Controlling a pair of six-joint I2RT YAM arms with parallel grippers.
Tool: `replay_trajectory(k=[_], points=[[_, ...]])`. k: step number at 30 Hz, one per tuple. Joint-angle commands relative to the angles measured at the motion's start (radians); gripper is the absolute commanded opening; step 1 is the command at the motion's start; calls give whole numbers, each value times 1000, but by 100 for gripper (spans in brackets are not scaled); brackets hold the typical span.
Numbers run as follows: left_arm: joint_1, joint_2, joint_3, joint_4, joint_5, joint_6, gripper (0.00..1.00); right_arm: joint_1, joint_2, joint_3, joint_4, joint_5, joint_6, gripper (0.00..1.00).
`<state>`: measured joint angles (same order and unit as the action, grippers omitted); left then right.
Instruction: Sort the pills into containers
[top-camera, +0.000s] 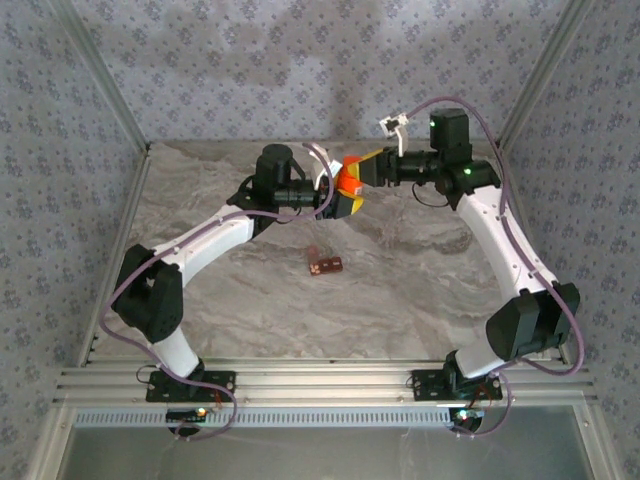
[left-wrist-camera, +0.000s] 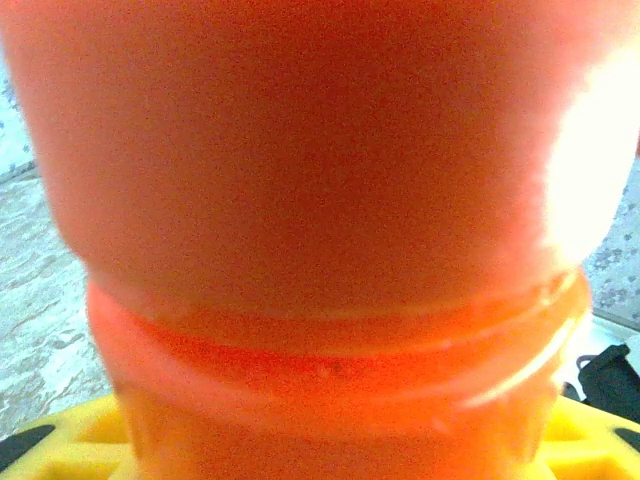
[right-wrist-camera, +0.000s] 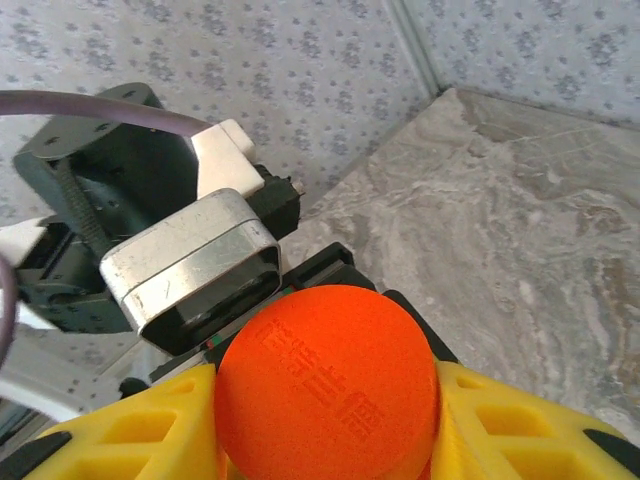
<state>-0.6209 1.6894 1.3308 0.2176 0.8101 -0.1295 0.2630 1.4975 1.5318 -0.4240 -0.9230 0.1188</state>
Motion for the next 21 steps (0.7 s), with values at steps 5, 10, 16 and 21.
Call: replay_trajectory(k=[5, 10, 16, 21], points=[[-20, -14, 10, 70, -155, -4, 0, 166, -77, -133, 71, 428, 98, 44], [-38, -9, -5, 103, -221, -10, 0, 228, -78, -200, 168, 584, 184, 44], [-44, -5, -10, 100, -233, -5, 0, 243, -62, -198, 173, 591, 182, 46], [-43, -4, -13, 93, -227, 5, 0, 208, -82, -186, 148, 519, 157, 61]])
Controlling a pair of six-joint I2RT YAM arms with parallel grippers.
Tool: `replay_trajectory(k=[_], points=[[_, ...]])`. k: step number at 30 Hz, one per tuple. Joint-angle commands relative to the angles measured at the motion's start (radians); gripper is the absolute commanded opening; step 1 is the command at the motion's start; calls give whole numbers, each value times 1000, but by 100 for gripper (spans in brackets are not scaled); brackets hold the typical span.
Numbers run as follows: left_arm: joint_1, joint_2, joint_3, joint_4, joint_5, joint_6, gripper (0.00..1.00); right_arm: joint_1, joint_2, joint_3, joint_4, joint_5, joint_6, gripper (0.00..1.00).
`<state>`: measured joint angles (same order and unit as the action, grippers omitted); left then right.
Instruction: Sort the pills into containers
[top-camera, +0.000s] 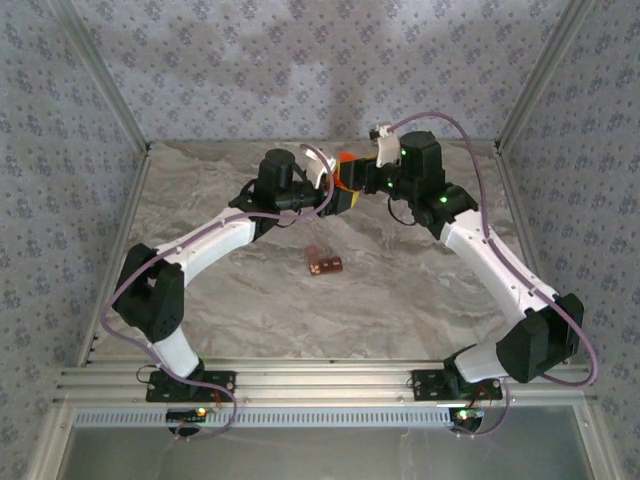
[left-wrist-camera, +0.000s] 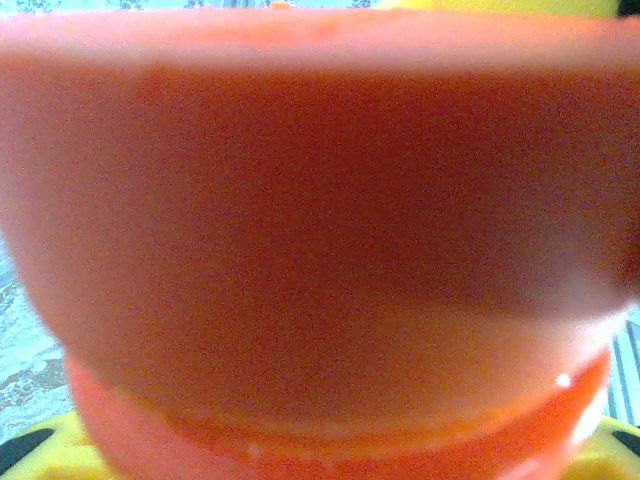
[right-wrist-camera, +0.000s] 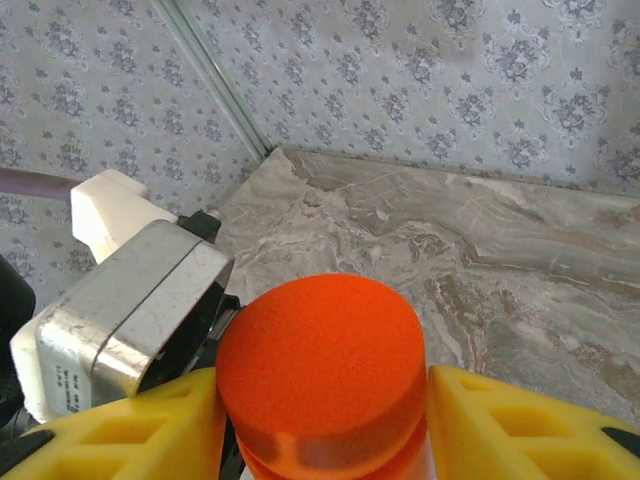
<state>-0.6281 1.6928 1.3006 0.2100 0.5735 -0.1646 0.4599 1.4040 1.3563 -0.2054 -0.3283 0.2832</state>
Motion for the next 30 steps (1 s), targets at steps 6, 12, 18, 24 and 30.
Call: replay_trajectory(k=[6, 12, 18, 24, 30], points=[[-20, -7, 17, 95, 22, 37, 0, -109, -76, -24, -50, -310, -49, 83], [-6, -11, 17, 92, 82, 43, 0, -239, -142, -22, -92, -583, -94, 87], [11, -10, 29, 87, 233, 38, 0, -318, -54, 75, -148, -740, -110, 86], [11, 1, 69, 23, 308, 45, 0, -306, 40, 165, -176, -778, -126, 83], [10, 5, 77, 10, 325, 48, 0, -258, 79, 204, -209, -747, -155, 83]])
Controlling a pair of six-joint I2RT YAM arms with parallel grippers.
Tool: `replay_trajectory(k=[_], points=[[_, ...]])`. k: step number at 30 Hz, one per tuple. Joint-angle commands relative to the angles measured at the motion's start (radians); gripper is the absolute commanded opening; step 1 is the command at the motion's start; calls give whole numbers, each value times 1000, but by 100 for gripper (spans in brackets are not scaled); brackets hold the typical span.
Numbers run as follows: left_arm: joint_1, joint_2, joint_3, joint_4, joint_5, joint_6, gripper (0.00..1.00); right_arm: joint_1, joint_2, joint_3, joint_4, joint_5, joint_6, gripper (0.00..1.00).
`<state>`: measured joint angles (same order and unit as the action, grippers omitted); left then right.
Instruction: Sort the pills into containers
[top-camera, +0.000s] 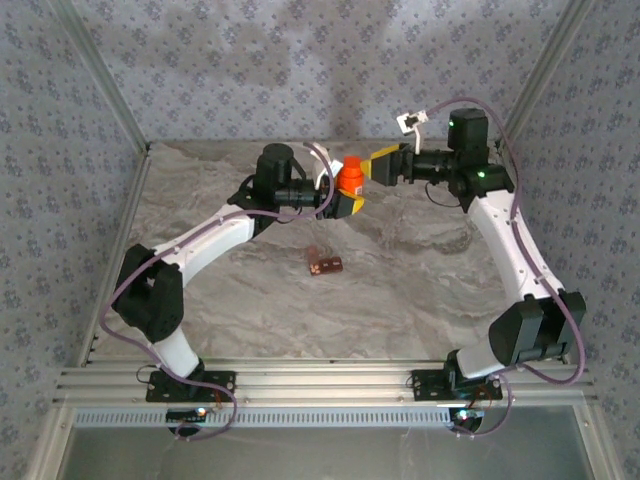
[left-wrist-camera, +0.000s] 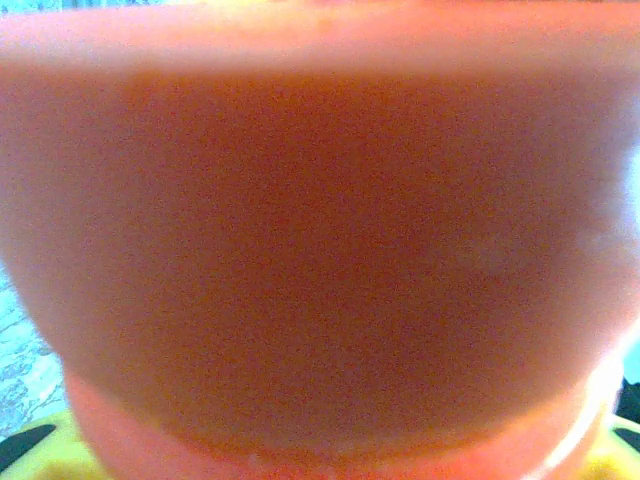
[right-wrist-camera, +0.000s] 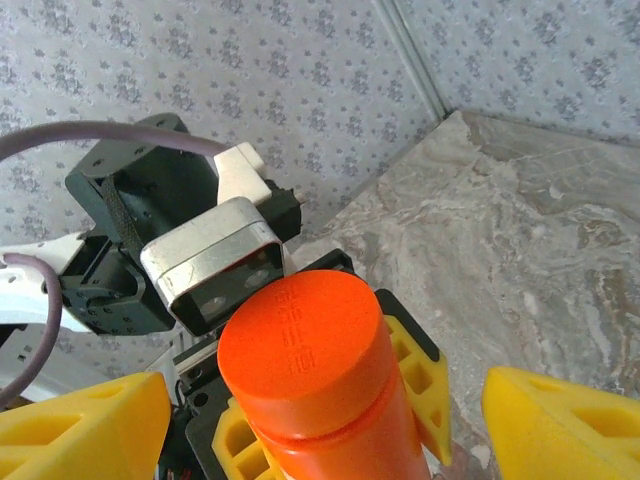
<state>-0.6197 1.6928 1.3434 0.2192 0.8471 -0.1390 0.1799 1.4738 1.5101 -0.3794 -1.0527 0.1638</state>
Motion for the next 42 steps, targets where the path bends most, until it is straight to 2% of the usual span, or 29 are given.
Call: replay_trajectory(k=[1, 12, 16, 19, 24, 28, 34, 42], points=[[1, 7, 35, -1, 52, 22, 0, 28, 13, 54, -36, -17, -37, 83], [-1, 5, 39, -13, 60, 26, 0, 78, 78, 111, -83, 11, -66, 81], [-2, 4, 37, -13, 60, 28, 0, 83, 87, 113, -97, 18, -73, 77], [-3, 1, 37, -12, 56, 33, 0, 83, 84, 107, -110, 19, -81, 71], [-3, -3, 37, -11, 40, 36, 0, 78, 71, 82, -108, 34, -78, 49], [-1, -14, 25, -2, -1, 38, 0, 74, 50, 44, -87, 70, -62, 45], [0, -32, -8, 40, -90, 29, 0, 93, 7, -30, -30, 231, 10, 44], [-5, -38, -21, 72, -161, 21, 0, 224, -22, -126, 52, 588, 189, 43]])
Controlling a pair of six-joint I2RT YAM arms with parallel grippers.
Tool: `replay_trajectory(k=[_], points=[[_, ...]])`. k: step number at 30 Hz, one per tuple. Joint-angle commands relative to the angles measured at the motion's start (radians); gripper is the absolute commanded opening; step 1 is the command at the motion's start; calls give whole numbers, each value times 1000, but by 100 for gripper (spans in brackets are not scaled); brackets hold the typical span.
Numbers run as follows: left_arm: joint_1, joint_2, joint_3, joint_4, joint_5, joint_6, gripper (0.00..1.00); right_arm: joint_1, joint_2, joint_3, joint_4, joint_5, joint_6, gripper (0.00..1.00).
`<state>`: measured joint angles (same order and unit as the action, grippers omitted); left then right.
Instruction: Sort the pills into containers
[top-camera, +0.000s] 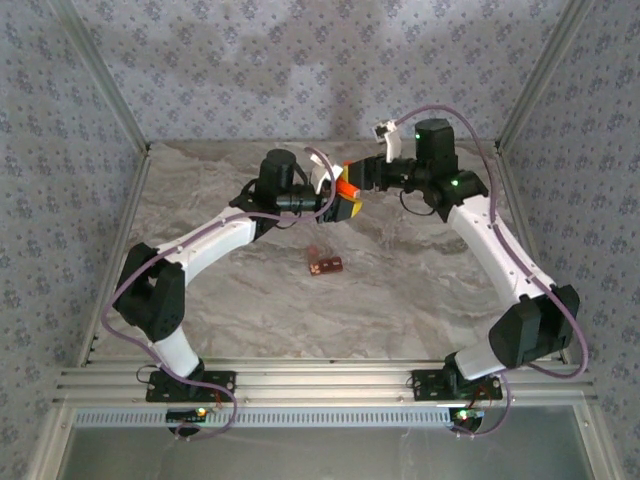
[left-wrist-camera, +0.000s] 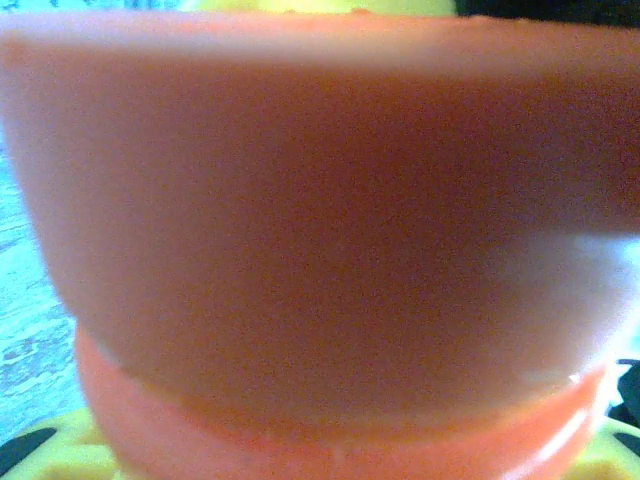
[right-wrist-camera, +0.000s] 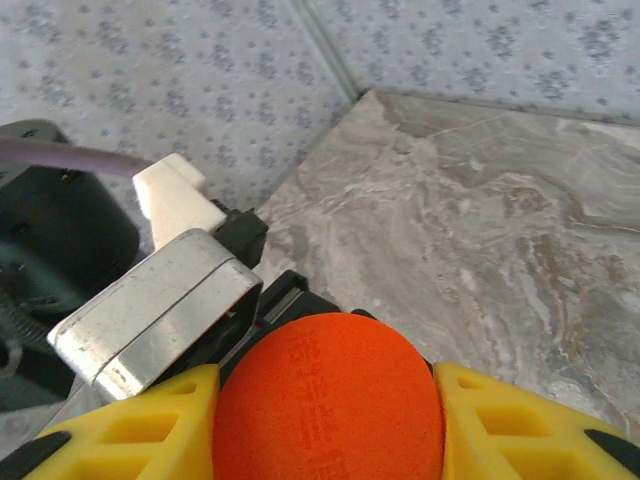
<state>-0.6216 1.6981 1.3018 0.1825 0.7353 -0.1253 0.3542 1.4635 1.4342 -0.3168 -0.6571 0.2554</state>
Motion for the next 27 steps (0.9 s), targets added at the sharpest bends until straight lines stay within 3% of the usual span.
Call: replay_trajectory(k=[1, 4, 10, 18, 27], points=[[-3, -43, 19, 109, -57, 7, 0, 64, -16, -59, -4, 226, 107, 43], [-4, -43, 19, 108, -60, 10, 0, 98, -27, -87, 43, 282, 141, 43], [-4, -43, 16, 97, -66, 15, 0, 95, -36, -77, 59, 263, 136, 48], [0, -38, 20, 92, -55, 21, 0, -10, -109, -71, 103, 114, 134, 77], [-1, -37, 28, 84, -21, 25, 0, -170, -216, -129, 200, -85, 172, 83]])
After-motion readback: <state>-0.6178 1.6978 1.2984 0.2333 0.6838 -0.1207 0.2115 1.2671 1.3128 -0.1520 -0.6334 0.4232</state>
